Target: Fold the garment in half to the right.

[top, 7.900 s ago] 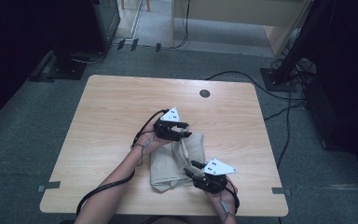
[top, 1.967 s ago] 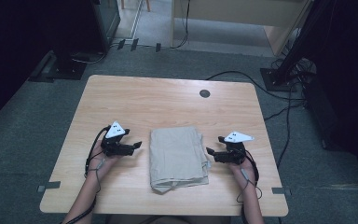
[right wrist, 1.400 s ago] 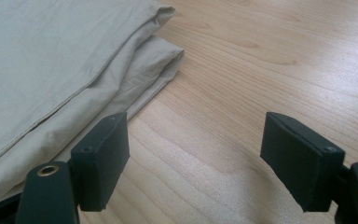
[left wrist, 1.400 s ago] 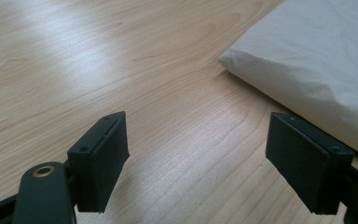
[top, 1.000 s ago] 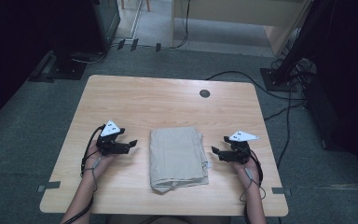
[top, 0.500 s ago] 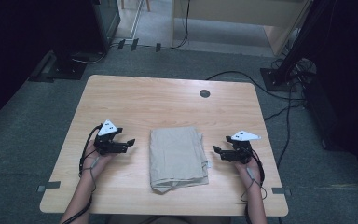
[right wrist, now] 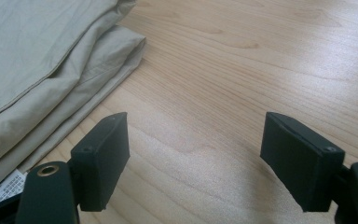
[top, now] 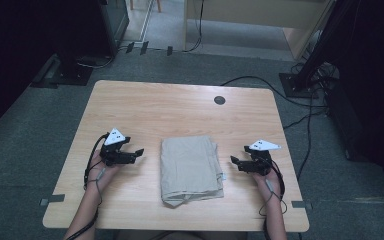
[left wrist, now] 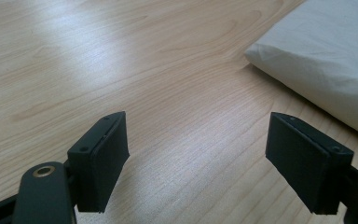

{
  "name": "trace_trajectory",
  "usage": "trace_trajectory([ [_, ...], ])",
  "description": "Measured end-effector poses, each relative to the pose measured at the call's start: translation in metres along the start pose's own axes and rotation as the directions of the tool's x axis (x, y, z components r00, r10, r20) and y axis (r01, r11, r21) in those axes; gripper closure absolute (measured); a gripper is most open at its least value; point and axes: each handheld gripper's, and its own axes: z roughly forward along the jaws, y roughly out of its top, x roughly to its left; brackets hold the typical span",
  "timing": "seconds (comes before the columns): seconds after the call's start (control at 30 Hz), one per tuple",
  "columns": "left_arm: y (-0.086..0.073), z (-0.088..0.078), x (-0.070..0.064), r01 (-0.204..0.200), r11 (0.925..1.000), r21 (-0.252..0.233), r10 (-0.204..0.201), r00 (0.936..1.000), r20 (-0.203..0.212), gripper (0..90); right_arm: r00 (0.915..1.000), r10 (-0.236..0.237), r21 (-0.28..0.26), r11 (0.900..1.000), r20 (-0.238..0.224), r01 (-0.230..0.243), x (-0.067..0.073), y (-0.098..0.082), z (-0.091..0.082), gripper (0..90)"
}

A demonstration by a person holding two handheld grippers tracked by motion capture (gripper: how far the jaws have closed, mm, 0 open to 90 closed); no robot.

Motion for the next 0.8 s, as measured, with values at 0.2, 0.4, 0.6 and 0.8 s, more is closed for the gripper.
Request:
trace_trajectory([
  [0.2,0.0,0.0001,-0.0001,-0.002,1.0,0.001,0.002,1.0,-0.001,21.3,1.0,-0.001,0.0,1.0,-0.001,0.001,0.0,0.0,0.0001,23.4],
  [0.4,0.0001,0.0003,-0.0003,-0.003,1.0,0.002,0.003,1.0,-0.001,21.3,1.0,-0.003,0.003,1.0,-0.001,0.003,0.0001,0.0001,0.0003,23.4],
  [0.6,0.0003,0.0012,-0.0012,-0.005,1.0,0.009,0.005,1.0,-0.004,21.3,1.0,-0.004,0.005,1.0,0.0,0.004,0.0004,0.0002,0.0004,23.4],
  [0.8,0.0003,0.0012,-0.001,-0.002,1.0,0.009,0.002,1.0,-0.003,21.3,1.0,-0.003,0.005,1.0,0.0,0.003,0.0004,0.0002,0.0004,23.4],
])
